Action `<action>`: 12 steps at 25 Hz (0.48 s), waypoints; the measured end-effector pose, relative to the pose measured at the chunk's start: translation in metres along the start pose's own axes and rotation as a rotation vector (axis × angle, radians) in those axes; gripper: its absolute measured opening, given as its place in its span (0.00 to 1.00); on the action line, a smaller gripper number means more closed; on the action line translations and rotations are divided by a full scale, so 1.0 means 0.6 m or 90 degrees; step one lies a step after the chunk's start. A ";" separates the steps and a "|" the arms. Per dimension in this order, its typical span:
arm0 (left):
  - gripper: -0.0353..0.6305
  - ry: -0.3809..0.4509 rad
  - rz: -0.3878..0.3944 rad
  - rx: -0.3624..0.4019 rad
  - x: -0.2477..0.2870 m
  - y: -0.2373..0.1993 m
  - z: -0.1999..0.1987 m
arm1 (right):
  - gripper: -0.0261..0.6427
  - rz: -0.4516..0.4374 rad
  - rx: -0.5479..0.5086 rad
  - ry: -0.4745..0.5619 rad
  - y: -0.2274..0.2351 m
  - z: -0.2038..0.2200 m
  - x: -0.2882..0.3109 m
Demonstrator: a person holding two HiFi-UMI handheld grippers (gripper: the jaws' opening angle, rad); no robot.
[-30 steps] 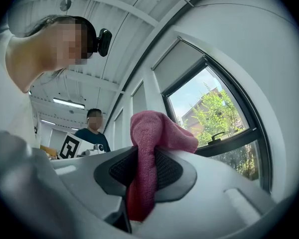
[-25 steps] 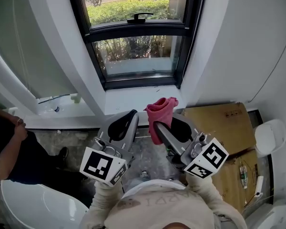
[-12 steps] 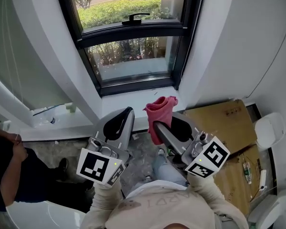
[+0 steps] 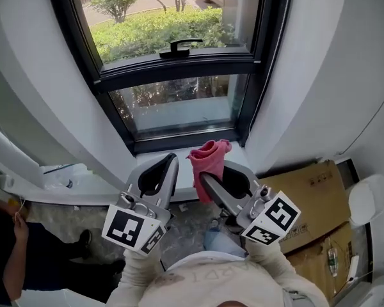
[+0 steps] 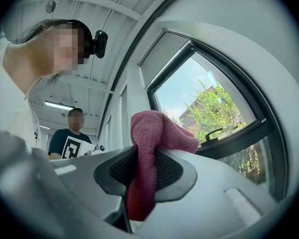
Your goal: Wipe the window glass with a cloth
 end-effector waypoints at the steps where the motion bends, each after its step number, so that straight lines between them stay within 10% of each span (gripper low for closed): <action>1: 0.05 0.001 -0.002 0.005 0.025 -0.009 -0.003 | 0.20 -0.006 0.003 0.002 0.023 -0.007 0.011; 12: 0.05 0.003 -0.039 0.036 0.197 -0.087 -0.007 | 0.20 -0.065 0.011 0.012 0.190 -0.043 0.095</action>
Point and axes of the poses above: the fingertips, and each gripper's own axes: x forward along the fingers, y to its right, z out of its underside, the point moved 1 cm from there along -x, backward along the fingers
